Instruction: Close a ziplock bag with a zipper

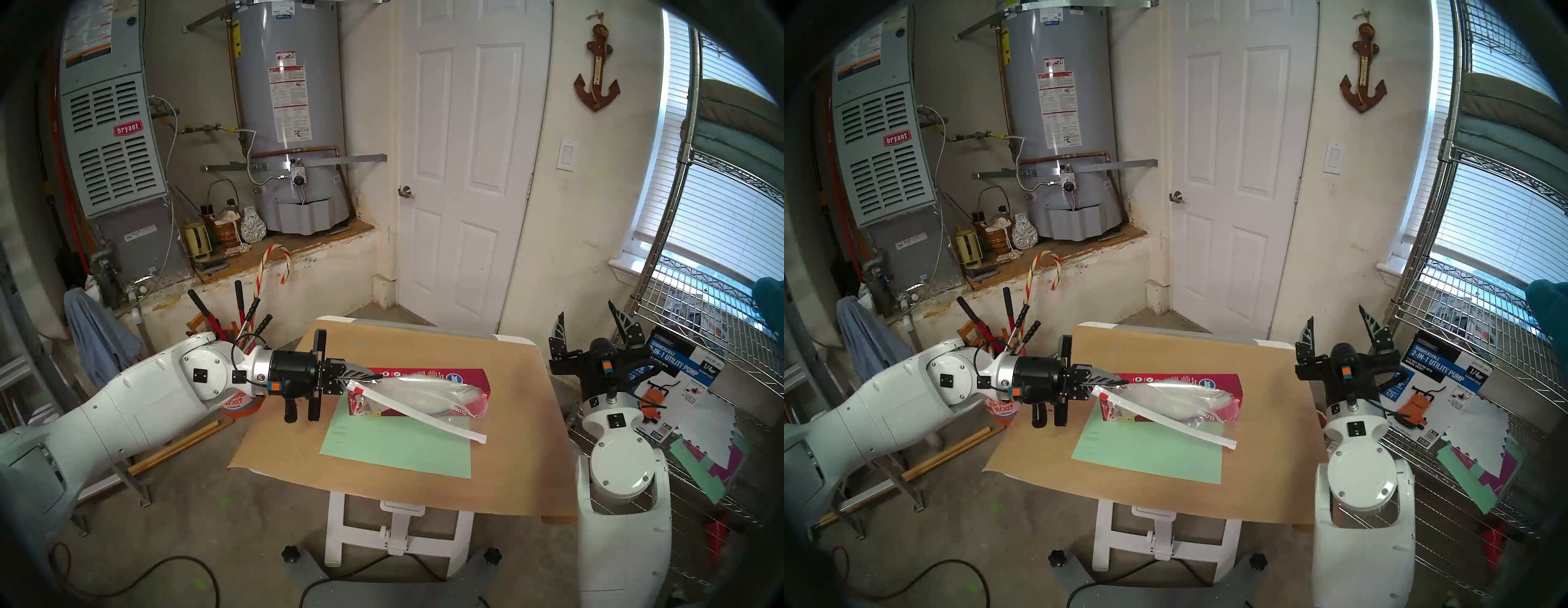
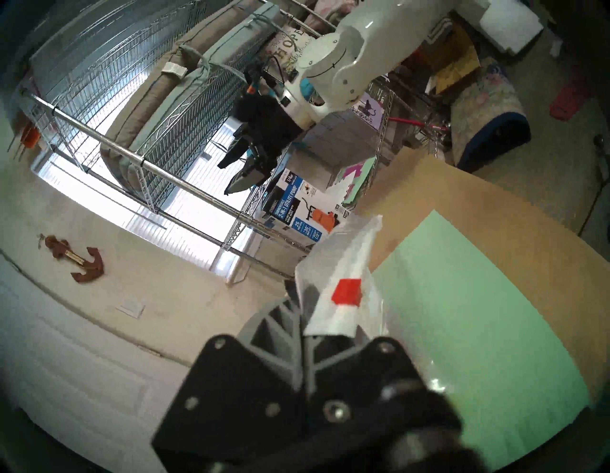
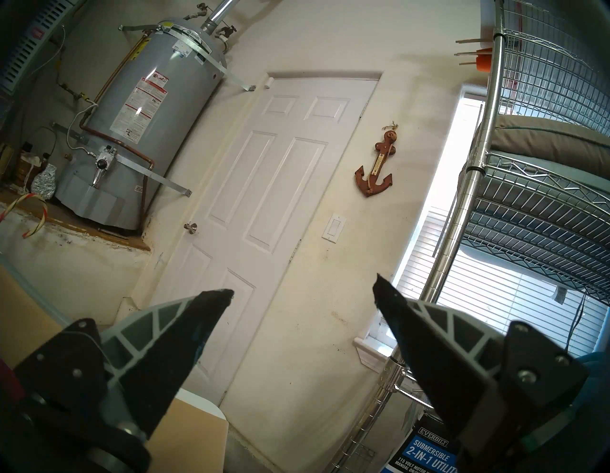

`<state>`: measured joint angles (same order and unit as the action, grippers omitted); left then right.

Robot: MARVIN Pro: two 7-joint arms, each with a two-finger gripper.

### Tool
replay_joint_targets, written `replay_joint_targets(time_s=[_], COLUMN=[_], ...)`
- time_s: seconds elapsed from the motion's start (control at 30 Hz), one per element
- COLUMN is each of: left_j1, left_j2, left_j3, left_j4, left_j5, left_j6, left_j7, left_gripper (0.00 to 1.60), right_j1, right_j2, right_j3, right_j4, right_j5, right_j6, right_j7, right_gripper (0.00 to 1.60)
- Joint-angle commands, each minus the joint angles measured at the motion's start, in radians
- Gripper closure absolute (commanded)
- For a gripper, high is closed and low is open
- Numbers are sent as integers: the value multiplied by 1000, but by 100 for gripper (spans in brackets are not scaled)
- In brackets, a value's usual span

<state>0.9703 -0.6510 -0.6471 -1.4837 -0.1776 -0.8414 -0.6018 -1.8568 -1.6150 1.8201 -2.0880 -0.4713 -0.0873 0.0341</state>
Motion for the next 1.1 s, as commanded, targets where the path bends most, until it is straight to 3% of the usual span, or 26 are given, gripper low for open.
replay_joint_targets(time_s=[0.0, 0.27, 0.3, 0.33, 0.4, 0.43, 0.47, 0.5, 0.57, 0.6, 0.63, 0.87, 1.0, 1.07], left_j1=[-34, -29, -32, -37, -41, -45, -44, -41, -46, -44, -49, -39, -42, -41], left_j2=[31, 43, 45, 44, 43, 43, 39, 37, 36, 35, 36, 23, 24, 30], left_j3=[10, 8, 9, 11, 12, 13, 14, 13, 16, 16, 18, 6, -1, -2], left_j4=[-46, -47, -47, -42, -34, -30, -20, -15, -4, -3, 1, 26, 22, 14], left_j5=[-157, -313, -317, -323, -324, -318, -321, -331, -295, -296, -250, -237, -216, -205], left_j6=[96, 170, 176, 176, 174, 172, 154, 151, 124, 122, 104, 36, 4, -3], left_j7=[-62, -100, -108, -122, -135, -145, -154, -156, -176, -177, -179, -168, -164, -163], left_gripper=[160, 160, 157, 144, 140, 119, 108, 82, 11, 0, 0, 0, 20, 20], right_j1=[6, 6, 6, 6, 6, 6, 6, 6, 6, 6, 6, 6, 6, 6], right_j2=[1, 1, 0, 0, 0, 0, 0, 0, 0, 0, 0, 0, 0, 0], right_j3=[-4, -4, -4, -4, -4, -4, -4, -4, -4, -4, -4, -4, -4, -4], right_j4=[-26, -26, -26, -26, -27, -27, -27, -27, -27, -27, -27, -27, -26, -27], right_j5=[-1, -1, -1, -1, -1, -1, -1, -1, -1, -1, -1, -1, -1, -1], right_j6=[-1, -1, 0, 0, 0, 0, 0, 0, 1, 1, 0, 0, 0, 0], right_j7=[0, 0, 0, 1, 1, 1, 1, 1, 1, 1, 1, 1, 1, 1], right_gripper=[0, 0, 0, 0, 0, 0, 0, 0, 0, 0, 0, 0, 0, 0])
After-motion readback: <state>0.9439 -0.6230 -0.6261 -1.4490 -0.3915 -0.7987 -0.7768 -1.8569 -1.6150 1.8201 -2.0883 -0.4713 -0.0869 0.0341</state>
